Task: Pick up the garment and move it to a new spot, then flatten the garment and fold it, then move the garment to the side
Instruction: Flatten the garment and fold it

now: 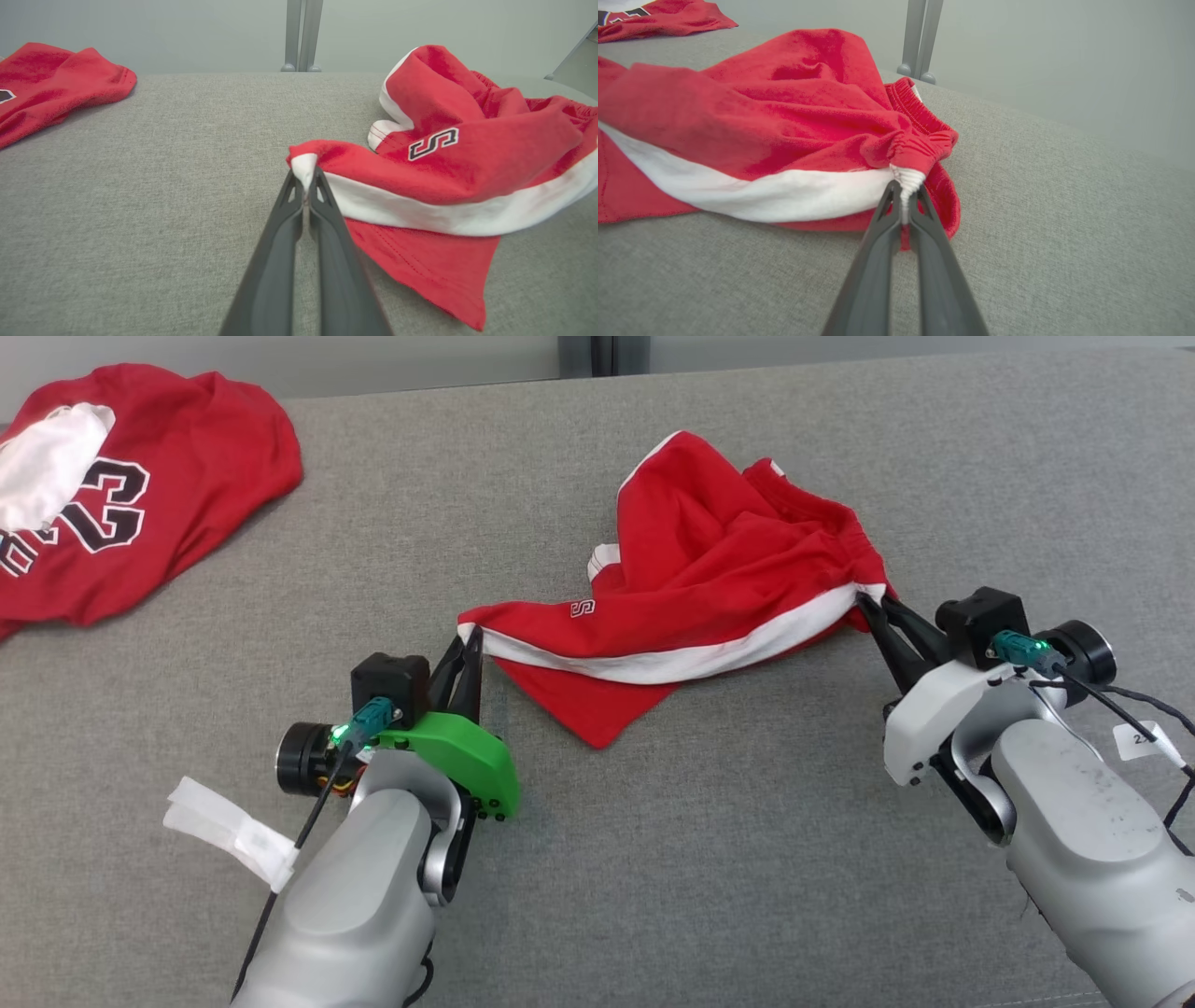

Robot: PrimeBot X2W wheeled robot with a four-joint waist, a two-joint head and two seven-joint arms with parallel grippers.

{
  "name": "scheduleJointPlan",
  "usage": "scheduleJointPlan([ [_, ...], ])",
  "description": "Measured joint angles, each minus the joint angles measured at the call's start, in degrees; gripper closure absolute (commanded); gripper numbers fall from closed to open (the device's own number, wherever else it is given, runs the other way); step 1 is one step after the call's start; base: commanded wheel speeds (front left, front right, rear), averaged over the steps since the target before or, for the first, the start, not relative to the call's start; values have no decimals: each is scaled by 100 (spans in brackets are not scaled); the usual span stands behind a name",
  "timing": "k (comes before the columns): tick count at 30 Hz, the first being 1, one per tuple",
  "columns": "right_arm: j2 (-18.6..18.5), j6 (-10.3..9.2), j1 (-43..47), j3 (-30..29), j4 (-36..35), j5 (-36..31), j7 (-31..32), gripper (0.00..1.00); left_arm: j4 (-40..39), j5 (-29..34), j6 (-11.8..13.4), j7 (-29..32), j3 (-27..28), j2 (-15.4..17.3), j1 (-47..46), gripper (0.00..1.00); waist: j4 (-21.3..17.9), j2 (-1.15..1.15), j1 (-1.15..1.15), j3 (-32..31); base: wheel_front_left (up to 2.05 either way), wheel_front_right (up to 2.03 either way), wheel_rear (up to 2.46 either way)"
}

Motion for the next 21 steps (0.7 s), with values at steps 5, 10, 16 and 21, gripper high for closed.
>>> scheduleJointPlan([
  [5, -133, 0, 4, -177, -571, 234, -237, 100, -477, 164, 88, 0, 208, 159, 20, 100, -77, 0, 0, -206, 0, 0, 0],
  [10, -265, 0, 201, -858, -1471, 219, -363, 100, -1318, 238, 149, 0, 528, 321, 49, 100, -163, 0, 0, -520, 0, 0, 0],
  [16, -278, 5, 961, -1660, -2870, -15, -350, 100, -2539, 305, 269, 0, 780, 588, 427, 100, -256, 0, 0, -958, 0, 0, 0],
  [21, -183, 5, 1876, -2275, -4335, -63, 107, 100, -3951, 305, 448, 171, 865, 891, 935, 100, -333, 0, 0, -1279, 0, 0, 0],
])
